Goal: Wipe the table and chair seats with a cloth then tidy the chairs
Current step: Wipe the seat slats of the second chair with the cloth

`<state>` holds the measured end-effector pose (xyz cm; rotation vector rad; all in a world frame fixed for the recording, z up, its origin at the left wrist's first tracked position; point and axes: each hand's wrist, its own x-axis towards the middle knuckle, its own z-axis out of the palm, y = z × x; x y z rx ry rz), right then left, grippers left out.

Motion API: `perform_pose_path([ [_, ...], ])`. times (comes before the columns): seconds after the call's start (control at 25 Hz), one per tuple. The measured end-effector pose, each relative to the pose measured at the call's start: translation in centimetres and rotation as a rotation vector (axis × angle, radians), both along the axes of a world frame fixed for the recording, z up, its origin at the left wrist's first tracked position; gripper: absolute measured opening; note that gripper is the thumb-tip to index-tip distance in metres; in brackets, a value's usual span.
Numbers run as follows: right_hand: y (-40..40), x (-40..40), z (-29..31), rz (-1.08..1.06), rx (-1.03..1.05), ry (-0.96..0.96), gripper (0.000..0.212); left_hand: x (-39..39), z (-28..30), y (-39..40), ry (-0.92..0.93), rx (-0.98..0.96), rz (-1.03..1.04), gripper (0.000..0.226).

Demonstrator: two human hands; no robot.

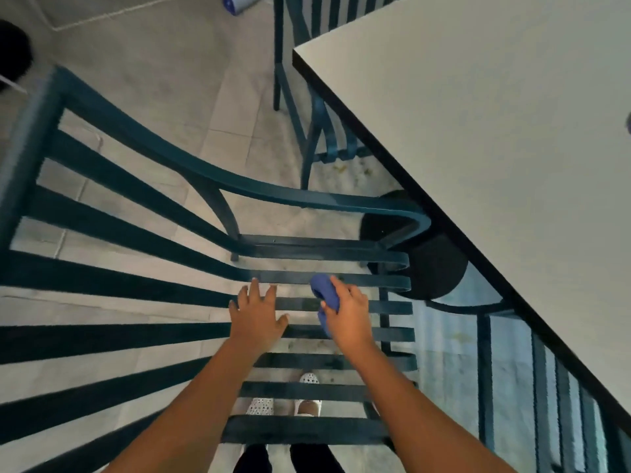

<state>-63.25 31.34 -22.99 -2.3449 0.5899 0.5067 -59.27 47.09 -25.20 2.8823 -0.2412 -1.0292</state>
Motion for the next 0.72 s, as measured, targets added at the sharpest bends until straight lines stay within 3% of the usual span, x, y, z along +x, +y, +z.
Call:
perform_pose_path([
  [0.16,-0.1,3.0,-2.7,-0.284,0.280,-0.002,0.030,2.0,-3.3,0.3,-0.074,0.024,-0.072,0.069],
  [0.24,0.8,4.3,-3.4,-0.454,0.459,0.050,0.028,3.1,-5.0,0.4,-0.094,0.038,-0.114,0.067],
  [0.32,2.2,5.9,-5.2,-0.511,0.504,0.025,0.033,4.2,-6.8,0.4,-0.102,0.056,-0.158,0.068],
  [0.44,4.3,8.3,-7.9,-0.489,0.434,-0.061,0.046,5.6,-9.3,0.1,-0.121,0.018,-0.149,0.070],
  [0.6,6.0,9.8,-9.4,-0.377,0.325,-0.333,0.045,7.9,-11.5,0.2,-0.221,-0.050,-0.086,0.066],
  [0.72,6.7,10.3,-11.7,-0.091,0.141,-0.177,0.061,9.7,-12.7,1.2,-0.297,-0.058,-0.108,0.060],
])
